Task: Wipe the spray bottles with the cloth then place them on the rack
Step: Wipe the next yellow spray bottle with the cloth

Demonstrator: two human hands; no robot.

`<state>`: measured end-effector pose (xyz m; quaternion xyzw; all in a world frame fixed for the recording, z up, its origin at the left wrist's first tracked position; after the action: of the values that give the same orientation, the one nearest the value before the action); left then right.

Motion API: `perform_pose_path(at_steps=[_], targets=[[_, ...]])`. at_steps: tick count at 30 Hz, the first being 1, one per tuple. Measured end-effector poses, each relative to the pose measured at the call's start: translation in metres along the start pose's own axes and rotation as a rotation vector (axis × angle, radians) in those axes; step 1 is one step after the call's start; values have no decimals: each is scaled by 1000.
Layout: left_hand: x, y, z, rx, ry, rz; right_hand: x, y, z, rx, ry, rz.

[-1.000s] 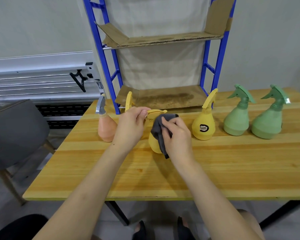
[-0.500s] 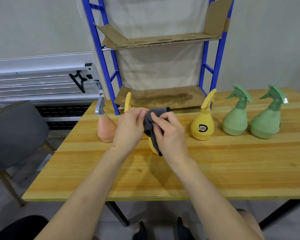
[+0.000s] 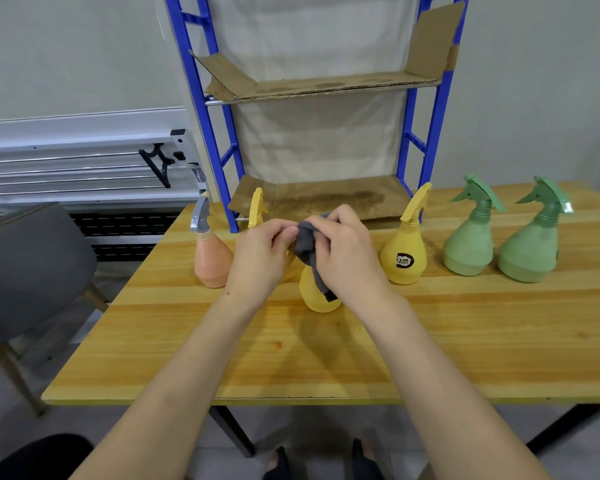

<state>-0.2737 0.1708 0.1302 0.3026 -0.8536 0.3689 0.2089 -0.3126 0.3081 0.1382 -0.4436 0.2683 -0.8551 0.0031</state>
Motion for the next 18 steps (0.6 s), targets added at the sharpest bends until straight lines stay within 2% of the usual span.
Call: perform_pose_path(at_steps=[5, 8, 13, 18], targets=[[2, 1, 6, -29, -55, 9, 4, -1, -33, -92, 194, 94], [0, 2, 6, -63, -47, 5, 7, -2, -37, -127, 187, 118], [-2, 4, 5, -88, -31, -5, 3, 2, -7, 37, 26, 47], [-2, 5, 8, -79, -59, -3, -17, -2, -26, 165, 126, -92]])
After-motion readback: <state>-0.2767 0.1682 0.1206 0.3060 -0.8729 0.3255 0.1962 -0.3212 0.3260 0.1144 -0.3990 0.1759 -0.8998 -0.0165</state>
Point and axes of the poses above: each hand's wrist, its own x-axis towards the middle knuckle, its own y-axis out of the palm, z = x × y, the point moved 7 cm from there along x, towards the middle knuckle, and after that the axes turned 7 degrees about -z, right-handed, at the moved point
